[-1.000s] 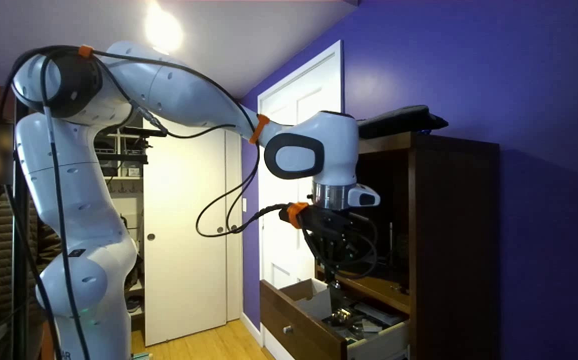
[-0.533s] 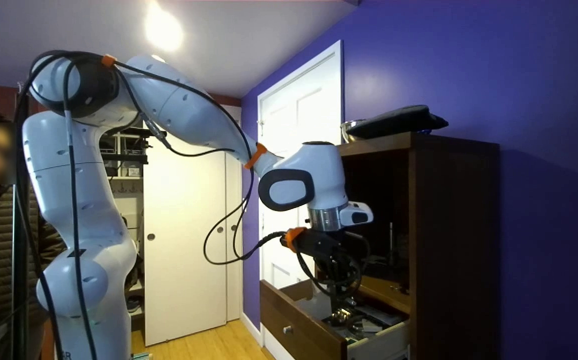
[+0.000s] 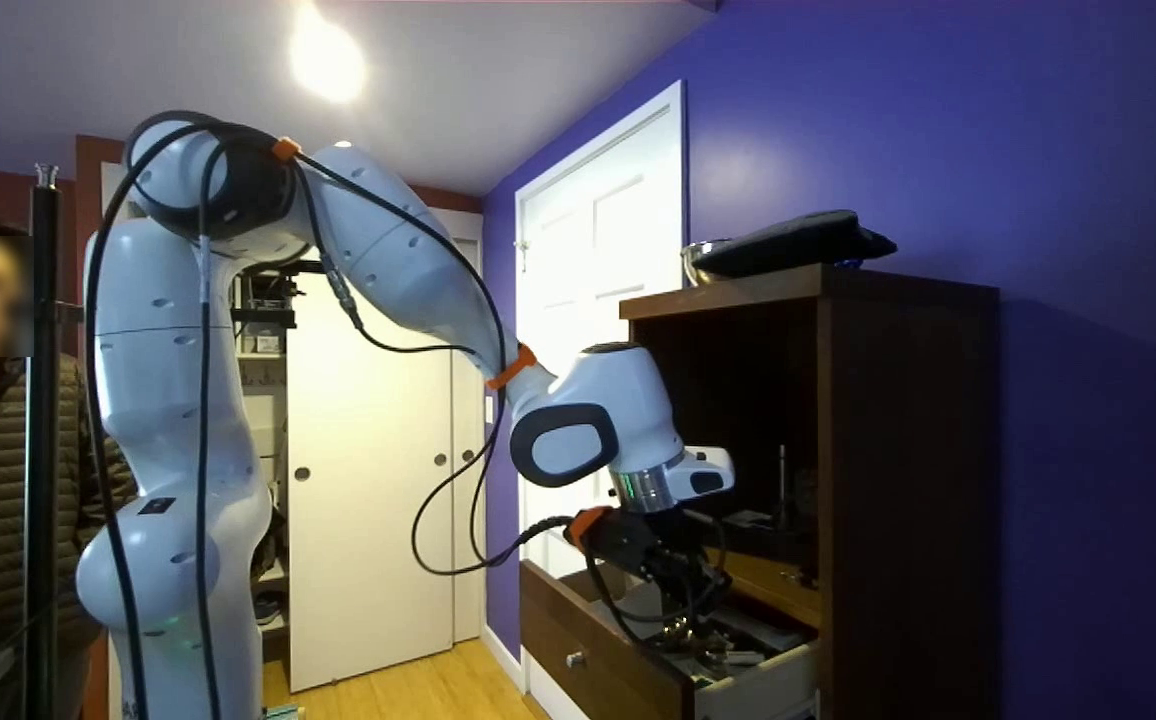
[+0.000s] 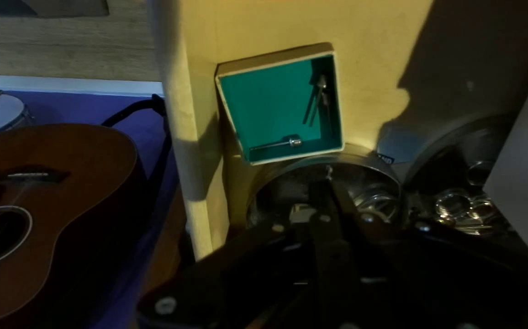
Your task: Remove the black object from the top shelf and put it in the drawer
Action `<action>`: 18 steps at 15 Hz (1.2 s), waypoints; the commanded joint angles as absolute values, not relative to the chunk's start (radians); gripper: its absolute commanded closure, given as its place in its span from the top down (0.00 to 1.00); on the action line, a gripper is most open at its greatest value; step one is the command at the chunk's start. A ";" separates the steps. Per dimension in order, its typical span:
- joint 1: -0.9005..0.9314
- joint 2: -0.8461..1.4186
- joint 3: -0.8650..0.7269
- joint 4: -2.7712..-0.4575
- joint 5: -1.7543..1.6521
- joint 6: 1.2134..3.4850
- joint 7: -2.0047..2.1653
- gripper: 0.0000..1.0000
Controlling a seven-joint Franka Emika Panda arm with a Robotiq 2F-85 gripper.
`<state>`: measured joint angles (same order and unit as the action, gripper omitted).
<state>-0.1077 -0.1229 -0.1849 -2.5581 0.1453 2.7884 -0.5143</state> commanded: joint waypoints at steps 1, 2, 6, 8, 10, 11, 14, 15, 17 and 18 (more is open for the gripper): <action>-0.083 -0.098 -0.173 -2.570 0.138 2.865 -0.454 0.01; -0.082 -0.090 -0.168 -2.569 0.126 2.871 -0.439 0.01; -0.096 -0.063 -0.156 -2.564 0.062 2.886 -0.381 0.01; -0.093 -0.054 -0.152 -2.564 0.049 2.904 -0.360 0.01; -0.083 -0.040 -0.150 -2.564 0.064 2.938 -0.356 0.01; -0.080 -0.029 -0.144 -2.562 0.060 2.952 -0.349 0.01; -0.077 0.001 -0.129 -2.553 0.033 2.983 -0.310 0.28; -0.085 0.005 -0.123 -2.550 0.016 2.983 -0.291 0.29; -0.101 -0.008 -0.133 -2.540 -0.034 2.979 -0.240 0.42; -0.107 -0.051 -0.139 -2.542 -0.029 2.960 -0.224 0.48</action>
<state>-0.0804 -0.0075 -0.1313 -2.5559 0.0250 2.9706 -0.2984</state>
